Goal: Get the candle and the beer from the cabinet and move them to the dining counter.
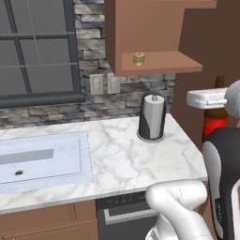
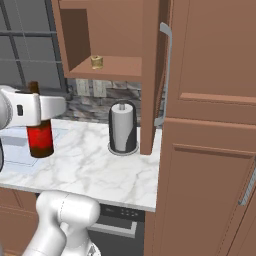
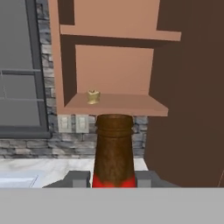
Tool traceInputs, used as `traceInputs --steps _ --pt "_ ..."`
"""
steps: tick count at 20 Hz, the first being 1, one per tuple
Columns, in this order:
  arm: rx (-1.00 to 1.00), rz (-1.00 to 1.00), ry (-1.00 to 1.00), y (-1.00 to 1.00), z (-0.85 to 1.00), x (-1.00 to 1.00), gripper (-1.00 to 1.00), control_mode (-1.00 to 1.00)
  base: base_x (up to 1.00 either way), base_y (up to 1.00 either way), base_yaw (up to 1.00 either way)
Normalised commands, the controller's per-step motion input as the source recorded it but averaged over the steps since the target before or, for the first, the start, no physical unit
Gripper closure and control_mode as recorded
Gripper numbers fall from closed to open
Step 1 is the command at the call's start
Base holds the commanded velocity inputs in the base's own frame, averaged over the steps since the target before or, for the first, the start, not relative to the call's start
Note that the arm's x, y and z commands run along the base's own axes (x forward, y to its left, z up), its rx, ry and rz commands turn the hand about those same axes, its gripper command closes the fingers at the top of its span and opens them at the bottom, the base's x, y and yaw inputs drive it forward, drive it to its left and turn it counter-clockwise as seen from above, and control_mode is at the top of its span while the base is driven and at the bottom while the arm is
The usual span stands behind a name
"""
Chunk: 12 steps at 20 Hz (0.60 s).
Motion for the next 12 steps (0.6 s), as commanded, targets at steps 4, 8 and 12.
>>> traceInputs --steps 4,8,12 --pt "0.0 0.03 0.02 0.0 -0.03 -0.37 1.0 -1.0 0.0 0.0 0.0" --pt "0.0 0.02 0.0 0.0 -0.01 -0.16 1.0 1.0 -0.07 0.0 0.01" --pt "0.0 0.0 0.0 0.0 0.0 0.0 1.0 1.0 -0.69 0.0 0.07"
